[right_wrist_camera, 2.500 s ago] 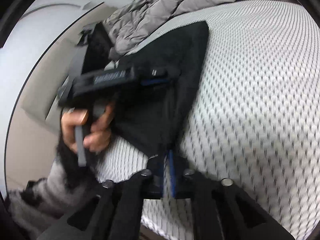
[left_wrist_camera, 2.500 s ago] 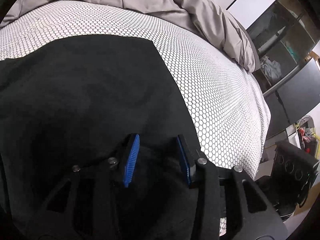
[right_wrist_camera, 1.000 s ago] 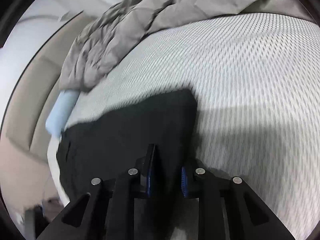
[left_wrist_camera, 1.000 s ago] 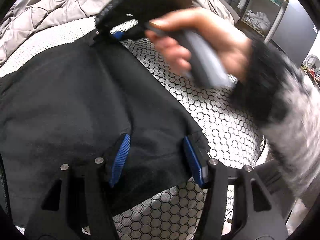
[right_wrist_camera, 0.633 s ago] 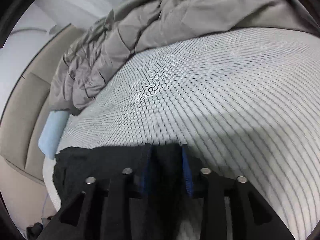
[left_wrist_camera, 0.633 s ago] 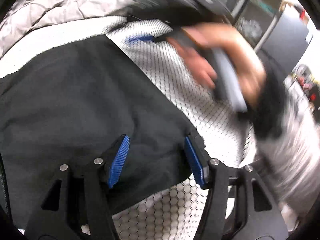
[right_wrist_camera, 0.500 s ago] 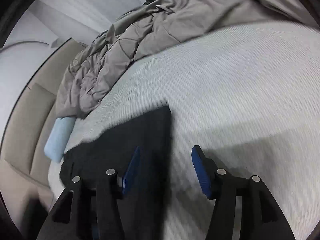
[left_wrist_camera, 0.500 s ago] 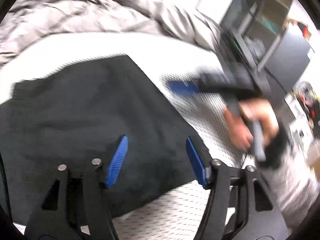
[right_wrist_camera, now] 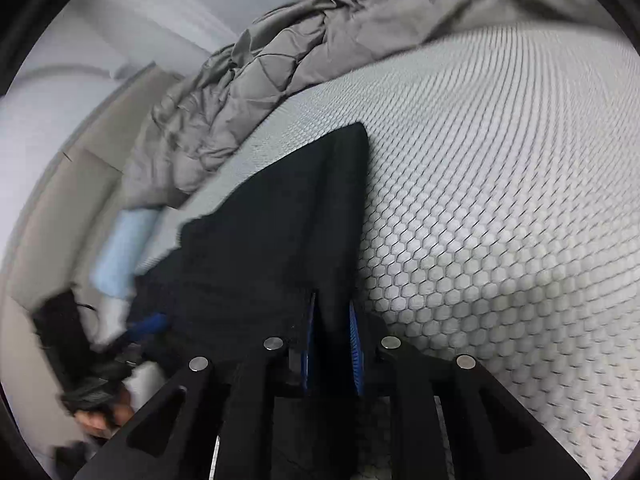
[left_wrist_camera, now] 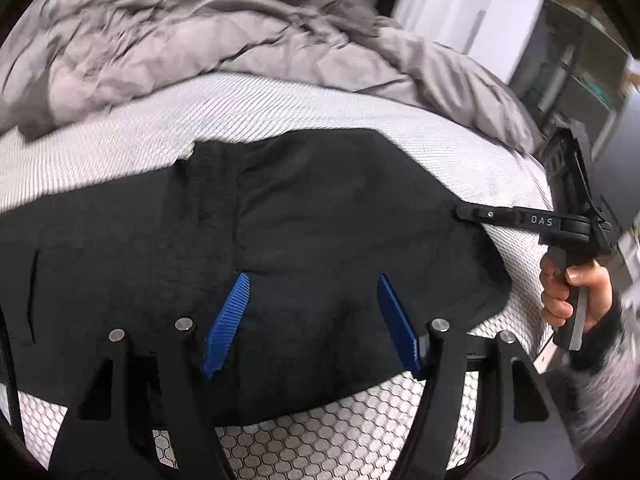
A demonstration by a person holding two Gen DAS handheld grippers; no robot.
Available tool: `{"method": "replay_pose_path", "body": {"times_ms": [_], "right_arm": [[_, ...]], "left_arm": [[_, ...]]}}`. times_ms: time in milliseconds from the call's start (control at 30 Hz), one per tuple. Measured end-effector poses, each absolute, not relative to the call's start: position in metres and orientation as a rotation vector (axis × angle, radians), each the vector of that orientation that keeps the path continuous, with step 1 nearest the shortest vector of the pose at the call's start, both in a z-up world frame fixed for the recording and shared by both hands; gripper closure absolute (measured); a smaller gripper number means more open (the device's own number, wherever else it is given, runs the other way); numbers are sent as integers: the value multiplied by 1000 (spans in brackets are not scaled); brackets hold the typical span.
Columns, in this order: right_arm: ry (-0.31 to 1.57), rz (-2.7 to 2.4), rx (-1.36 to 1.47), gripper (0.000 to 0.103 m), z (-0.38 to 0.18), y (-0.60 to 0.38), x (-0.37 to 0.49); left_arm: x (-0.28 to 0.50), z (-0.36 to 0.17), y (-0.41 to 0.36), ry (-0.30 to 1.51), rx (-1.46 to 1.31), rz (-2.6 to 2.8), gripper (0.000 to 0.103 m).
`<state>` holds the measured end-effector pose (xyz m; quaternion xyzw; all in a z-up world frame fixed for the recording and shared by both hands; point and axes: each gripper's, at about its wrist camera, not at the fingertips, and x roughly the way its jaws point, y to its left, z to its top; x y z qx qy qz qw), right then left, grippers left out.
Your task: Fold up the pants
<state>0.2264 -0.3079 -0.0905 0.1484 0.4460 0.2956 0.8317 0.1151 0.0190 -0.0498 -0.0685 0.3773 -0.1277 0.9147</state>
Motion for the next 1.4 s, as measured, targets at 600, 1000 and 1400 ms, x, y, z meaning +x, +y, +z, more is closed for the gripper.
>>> {"method": "replay_pose_path", "body": {"times_ms": [600,1000,1400], "right_arm": [[701,624,-51,67,-52,-275,147],[801,648,-330,68,-107,-268,142],[833,710,-146,61,-93,-215,180]], "left_arm": [[97,-71,-40,843,50,-478,40],[71,-75,11,881,39,-438,41],[155,-79,5,907,12,-385,56]]}}
